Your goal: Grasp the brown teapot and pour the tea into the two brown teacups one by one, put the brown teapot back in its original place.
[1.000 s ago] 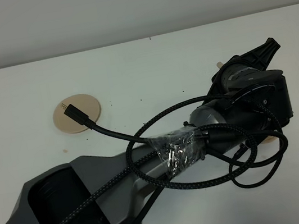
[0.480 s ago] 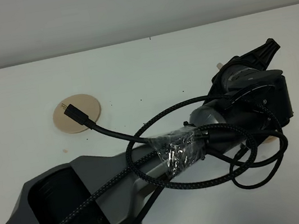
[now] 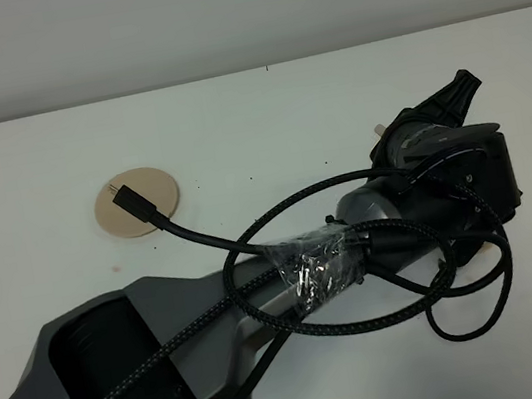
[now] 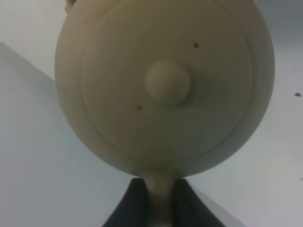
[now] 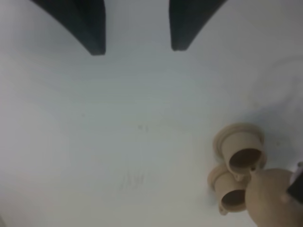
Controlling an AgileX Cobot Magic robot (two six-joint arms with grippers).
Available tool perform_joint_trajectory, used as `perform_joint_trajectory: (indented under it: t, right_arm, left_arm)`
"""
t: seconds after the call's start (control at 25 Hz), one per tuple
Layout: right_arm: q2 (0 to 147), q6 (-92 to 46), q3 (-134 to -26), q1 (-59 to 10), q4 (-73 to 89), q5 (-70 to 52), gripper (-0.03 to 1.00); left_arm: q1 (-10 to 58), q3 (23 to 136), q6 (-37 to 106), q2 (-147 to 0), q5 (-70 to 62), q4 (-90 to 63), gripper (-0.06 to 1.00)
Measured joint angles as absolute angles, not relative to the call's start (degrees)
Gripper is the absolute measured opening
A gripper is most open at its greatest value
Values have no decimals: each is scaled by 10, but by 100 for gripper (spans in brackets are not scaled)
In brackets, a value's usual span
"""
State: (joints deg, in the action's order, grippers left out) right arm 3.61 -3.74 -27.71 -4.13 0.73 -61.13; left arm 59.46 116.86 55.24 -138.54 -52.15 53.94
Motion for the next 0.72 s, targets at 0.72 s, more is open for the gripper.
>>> perform_joint_trajectory:
  t: [0.72]
  right_arm:
    - [36,-37,-277,-41,7,-611,33]
  left_arm:
    - [557,1169,368,-1326,-608,298,12]
